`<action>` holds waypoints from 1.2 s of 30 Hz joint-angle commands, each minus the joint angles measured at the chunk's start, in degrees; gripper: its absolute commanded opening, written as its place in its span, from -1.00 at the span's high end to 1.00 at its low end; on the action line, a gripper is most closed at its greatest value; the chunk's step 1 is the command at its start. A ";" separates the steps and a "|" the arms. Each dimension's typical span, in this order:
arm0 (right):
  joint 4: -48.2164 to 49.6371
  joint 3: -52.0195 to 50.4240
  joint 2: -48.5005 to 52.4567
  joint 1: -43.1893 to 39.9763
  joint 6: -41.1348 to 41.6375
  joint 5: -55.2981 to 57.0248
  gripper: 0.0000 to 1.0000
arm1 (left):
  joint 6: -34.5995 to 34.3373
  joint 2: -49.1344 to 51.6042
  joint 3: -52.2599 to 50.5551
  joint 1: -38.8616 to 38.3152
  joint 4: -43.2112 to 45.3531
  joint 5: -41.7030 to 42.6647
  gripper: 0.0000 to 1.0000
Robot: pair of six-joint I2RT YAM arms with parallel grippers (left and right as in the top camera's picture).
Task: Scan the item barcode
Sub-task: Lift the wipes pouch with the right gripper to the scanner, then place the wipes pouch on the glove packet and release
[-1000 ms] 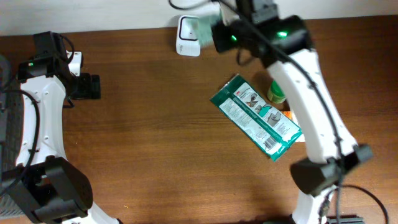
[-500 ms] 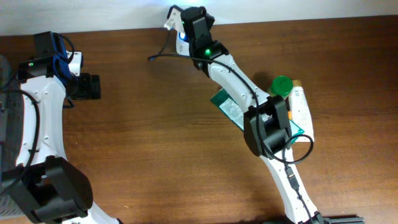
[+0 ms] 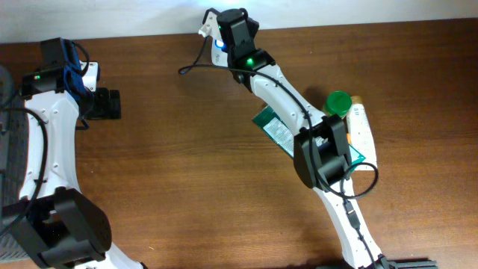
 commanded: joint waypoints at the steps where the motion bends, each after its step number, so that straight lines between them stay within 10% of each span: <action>1: -2.62 0.70 -10.93 -0.07 12.00 -2.93 0.92 | 0.74 -0.31 0.44 0.20 0.09 -0.20 -0.99; 10: -47.63 0.70 -41.86 -4.46 57.09 -14.16 0.92 | 0.74 -0.31 0.44 0.20 0.09 -0.20 -0.98; 17: -78.09 -1.38 -44.17 -29.73 62.84 -35.71 0.91 | 0.74 -0.31 0.44 0.20 0.09 -0.20 -0.98; 32: -57.11 -43.10 -39.41 -39.52 52.78 -40.94 0.89 | 0.74 -0.31 0.44 0.20 0.09 -0.20 -0.98; 36: -53.24 -46.75 -39.32 -39.91 52.85 -36.94 -0.11 | 0.74 -0.31 0.44 0.20 0.09 -0.20 -0.98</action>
